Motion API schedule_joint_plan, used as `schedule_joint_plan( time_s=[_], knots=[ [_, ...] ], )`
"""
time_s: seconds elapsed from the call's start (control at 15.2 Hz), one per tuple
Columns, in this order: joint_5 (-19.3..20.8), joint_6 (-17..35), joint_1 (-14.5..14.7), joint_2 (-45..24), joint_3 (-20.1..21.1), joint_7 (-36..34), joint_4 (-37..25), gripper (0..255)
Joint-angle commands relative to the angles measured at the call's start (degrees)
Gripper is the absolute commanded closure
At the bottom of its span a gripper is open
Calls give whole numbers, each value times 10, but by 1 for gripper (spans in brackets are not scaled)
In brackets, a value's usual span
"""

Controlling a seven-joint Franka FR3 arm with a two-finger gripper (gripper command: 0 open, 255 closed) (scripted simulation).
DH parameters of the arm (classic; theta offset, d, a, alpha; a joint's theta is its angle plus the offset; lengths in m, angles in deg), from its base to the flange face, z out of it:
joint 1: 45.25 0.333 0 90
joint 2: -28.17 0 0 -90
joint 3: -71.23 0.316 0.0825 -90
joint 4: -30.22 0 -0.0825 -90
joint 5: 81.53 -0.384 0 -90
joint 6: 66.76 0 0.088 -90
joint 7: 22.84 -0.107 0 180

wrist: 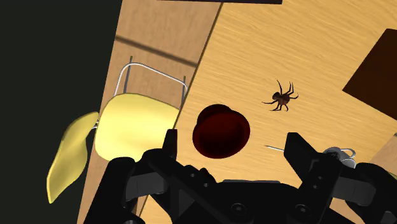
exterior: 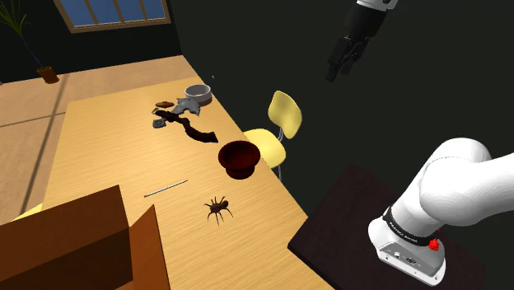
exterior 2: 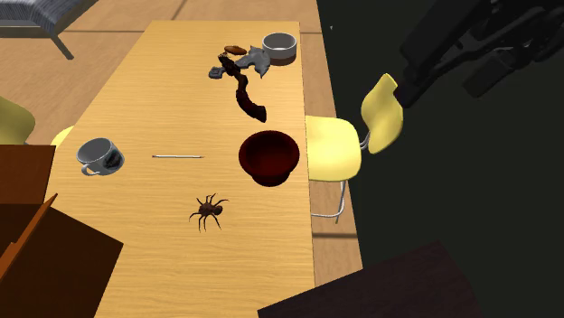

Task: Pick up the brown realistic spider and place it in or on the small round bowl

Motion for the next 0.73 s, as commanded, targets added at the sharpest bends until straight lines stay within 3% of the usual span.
schedule_joint_plan(
  time_s=[0.0, 0.66],
  knots=[
    [0, 0, 0, 0, 0, 0, 0, 0],
    [-61, 147, 20, -99, 62, -87, 78, 0]
  ],
)
